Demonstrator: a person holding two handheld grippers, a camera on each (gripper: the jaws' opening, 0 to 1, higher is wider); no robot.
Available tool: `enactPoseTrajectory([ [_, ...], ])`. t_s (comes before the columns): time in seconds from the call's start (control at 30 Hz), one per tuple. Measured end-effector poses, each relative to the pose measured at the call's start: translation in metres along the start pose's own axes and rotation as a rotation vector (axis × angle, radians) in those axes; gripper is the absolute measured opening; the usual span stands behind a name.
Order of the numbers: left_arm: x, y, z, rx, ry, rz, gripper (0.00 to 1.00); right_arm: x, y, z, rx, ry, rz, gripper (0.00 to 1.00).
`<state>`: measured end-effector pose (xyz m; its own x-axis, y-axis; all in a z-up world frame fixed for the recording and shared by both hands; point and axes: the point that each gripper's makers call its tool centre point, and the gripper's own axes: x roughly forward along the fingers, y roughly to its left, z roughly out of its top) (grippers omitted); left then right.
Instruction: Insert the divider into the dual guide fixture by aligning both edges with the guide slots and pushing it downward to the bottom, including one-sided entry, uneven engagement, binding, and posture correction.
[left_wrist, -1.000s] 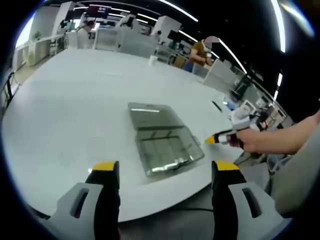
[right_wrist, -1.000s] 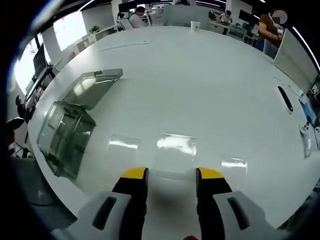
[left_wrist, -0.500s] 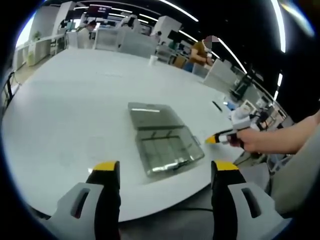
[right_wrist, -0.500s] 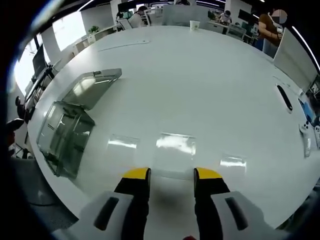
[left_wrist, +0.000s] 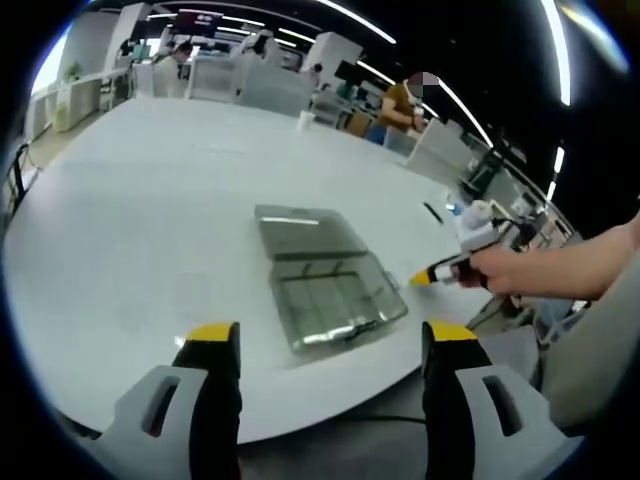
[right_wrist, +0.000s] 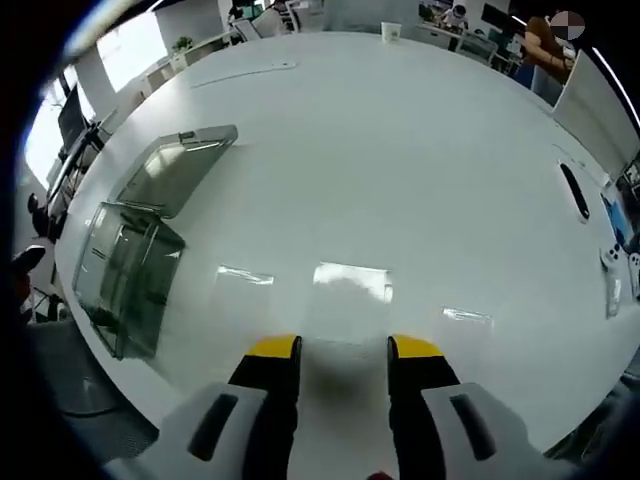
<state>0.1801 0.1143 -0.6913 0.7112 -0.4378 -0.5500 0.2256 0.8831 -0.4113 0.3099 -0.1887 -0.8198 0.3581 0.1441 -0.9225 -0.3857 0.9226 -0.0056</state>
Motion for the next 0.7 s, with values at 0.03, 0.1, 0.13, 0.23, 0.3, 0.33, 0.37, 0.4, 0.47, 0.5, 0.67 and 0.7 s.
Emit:
enactPoseTrajectory([
  [0.03,0.0000,0.0000,0.0001,0.000,-0.001,0.000,0.71,0.0001,0.0001,-0.0001,0.000,0.010,0.000,0.31],
  [0.1,-0.0003,-0.0001,0.0006,-0.001,-0.003,0.000,0.71,0.0008,-0.0004,0.0000,-0.001,0.023,0.001,0.31],
  [0.13,-0.0004,-0.0001,0.0008,-0.001,-0.004,0.000,0.71,0.0016,-0.0011,0.0002,0.000,0.033,0.002,0.31],
  [0.23,-0.0007,-0.0002,0.0009,0.001,-0.003,-0.001,0.71,0.0028,-0.0017,0.0002,-0.005,0.061,0.004,0.31],
  [0.3,-0.0007,-0.0002,0.0014,0.003,-0.005,-0.001,0.71,0.0034,-0.0020,0.0004,-0.007,0.086,0.007,0.31],
  [0.33,-0.0007,-0.0003,0.0019,0.003,-0.006,-0.001,0.71,0.0041,-0.0022,0.0006,-0.014,0.100,0.008,0.31],
  [0.37,-0.0007,-0.0005,0.0022,0.003,-0.007,-0.001,0.71,0.0048,-0.0025,0.0008,-0.016,0.109,0.009,0.31],
  [0.4,-0.0006,-0.0008,0.0025,0.004,-0.007,-0.002,0.71,0.0058,-0.0033,0.0012,-0.017,0.120,0.011,0.31],
  [0.47,-0.0003,-0.0011,0.0027,0.006,-0.006,-0.003,0.71,0.0071,-0.0040,0.0014,-0.024,0.141,0.014,0.31],
  [0.5,-0.0003,-0.0012,0.0028,0.006,-0.006,-0.003,0.71,0.0071,-0.0038,0.0013,-0.027,0.148,0.014,0.31],
  [0.67,0.0003,-0.0018,0.0033,0.007,-0.008,-0.005,0.71,0.0060,-0.0031,0.0006,-0.037,0.184,0.021,0.31],
  [0.7,0.0002,-0.0019,0.0033,0.008,-0.008,-0.005,0.71,0.0054,-0.0025,0.0003,-0.043,0.193,0.021,0.31],
])
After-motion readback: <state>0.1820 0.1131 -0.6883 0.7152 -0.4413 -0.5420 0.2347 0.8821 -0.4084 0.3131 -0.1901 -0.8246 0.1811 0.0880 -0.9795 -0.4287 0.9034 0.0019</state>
